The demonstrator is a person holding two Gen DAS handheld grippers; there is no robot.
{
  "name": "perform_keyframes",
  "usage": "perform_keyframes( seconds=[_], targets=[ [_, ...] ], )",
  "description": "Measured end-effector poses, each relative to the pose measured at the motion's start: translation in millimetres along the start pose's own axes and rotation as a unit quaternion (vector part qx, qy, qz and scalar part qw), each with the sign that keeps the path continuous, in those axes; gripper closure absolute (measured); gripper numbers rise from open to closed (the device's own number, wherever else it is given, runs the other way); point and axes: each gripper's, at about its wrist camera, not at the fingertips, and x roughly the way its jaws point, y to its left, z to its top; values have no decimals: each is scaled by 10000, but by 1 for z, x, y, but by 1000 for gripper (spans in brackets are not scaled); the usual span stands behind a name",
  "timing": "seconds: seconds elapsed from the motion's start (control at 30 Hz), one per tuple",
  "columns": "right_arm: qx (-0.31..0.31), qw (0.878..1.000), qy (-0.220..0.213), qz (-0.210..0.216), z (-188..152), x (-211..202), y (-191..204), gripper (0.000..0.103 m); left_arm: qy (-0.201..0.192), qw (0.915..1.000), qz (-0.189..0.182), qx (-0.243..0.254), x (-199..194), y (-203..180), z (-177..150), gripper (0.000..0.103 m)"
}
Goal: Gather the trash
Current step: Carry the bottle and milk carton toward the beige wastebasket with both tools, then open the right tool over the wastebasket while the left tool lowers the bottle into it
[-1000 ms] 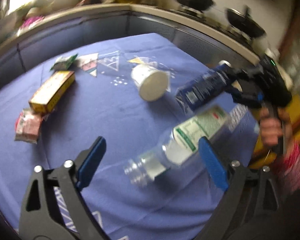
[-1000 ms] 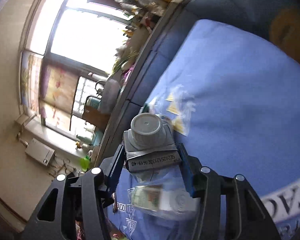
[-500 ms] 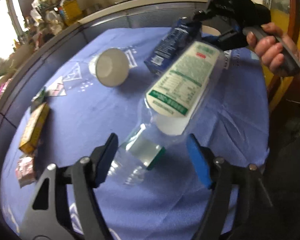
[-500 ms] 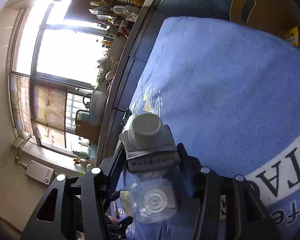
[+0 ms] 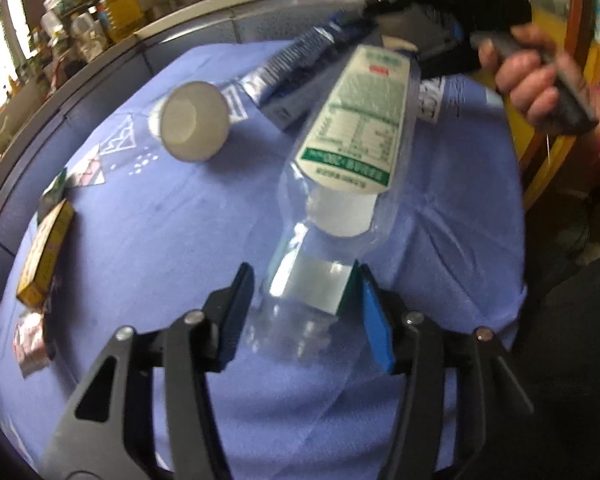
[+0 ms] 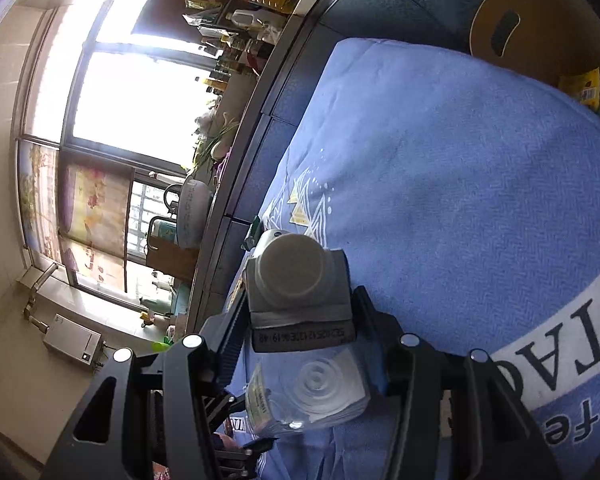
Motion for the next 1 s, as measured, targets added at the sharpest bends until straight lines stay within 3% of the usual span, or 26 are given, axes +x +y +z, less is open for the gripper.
perform_keyframes(
  seconds=[0.1, 0.23, 0.47, 0.9, 1.0],
  targets=[
    [-17, 10000, 8, 7, 0, -1, 1, 53, 136, 9998, -4, 157, 9, -5, 6, 55],
    [-107, 9998, -134, 48, 4, -15, 5, 53, -52, 9992, -145, 360, 1, -17, 11, 61],
    [-208, 9976, -616, -251, 17, -49, -3, 53, -288, 9969, -604, -406, 2, 4, 37, 64],
    [182, 9819, -1796, -571, 49, -133, -59, 53, -364, 9956, -862, -105, 56, -36, 152, 64],
    [122, 9757, -2003, -882, 64, -145, -65, 53, -365, 9953, -899, -70, 69, -41, 186, 64]
  ],
)
